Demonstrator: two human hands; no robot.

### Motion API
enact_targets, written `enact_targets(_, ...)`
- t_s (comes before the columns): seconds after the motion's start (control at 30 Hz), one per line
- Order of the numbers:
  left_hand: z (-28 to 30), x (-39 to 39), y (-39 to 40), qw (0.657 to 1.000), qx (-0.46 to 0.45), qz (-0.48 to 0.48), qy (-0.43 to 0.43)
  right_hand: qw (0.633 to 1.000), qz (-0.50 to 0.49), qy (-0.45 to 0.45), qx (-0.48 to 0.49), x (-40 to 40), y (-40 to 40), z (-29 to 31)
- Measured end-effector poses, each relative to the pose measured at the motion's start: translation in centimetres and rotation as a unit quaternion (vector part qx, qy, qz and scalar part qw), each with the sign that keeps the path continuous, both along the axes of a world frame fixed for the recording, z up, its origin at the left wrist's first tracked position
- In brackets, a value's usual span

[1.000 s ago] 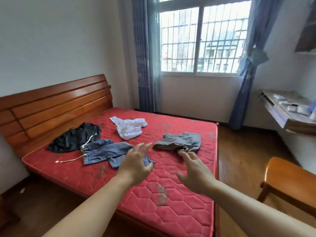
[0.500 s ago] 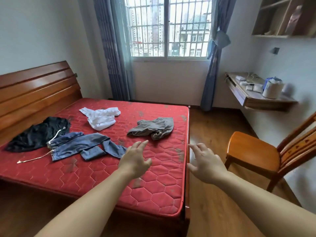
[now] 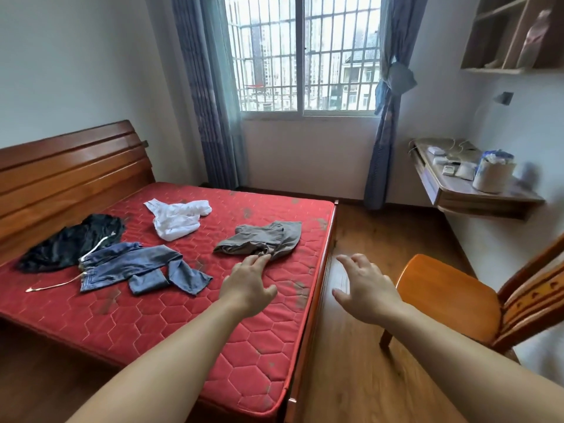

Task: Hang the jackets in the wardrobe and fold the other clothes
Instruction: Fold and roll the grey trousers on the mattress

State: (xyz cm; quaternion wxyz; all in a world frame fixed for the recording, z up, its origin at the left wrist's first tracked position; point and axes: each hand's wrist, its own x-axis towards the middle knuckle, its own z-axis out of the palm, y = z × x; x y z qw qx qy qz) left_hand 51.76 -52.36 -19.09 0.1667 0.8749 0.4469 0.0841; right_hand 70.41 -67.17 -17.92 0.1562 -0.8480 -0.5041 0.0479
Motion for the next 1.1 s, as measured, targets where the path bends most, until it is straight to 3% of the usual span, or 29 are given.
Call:
enact_targets(0.33,-2.3,9.7,11.2,0.997,-0.013,0.051,-0.051,0.997,0.071,-0.017,-0.033,9.3,13.4,-0.2)
enact_targets(0.6,-4.1,20.0,20.6,0.996,-0.045,0.064,-0.037,0.994,0.095,-0.012,-0.048,18.9,23.3,-0.3)
enact_targets(0.87,-6.9,28.7,28.8,0.992,-0.053,0.112,0.002,0.991,0.117,0.015,-0.059,30.5,34.4,-4.2)
enact_targets(1.1,-10.6,32.4,34.6,0.976,-0.098,0.189,0.055,0.975,0.164,0.067,-0.136,37.1,44.2,-10.4)
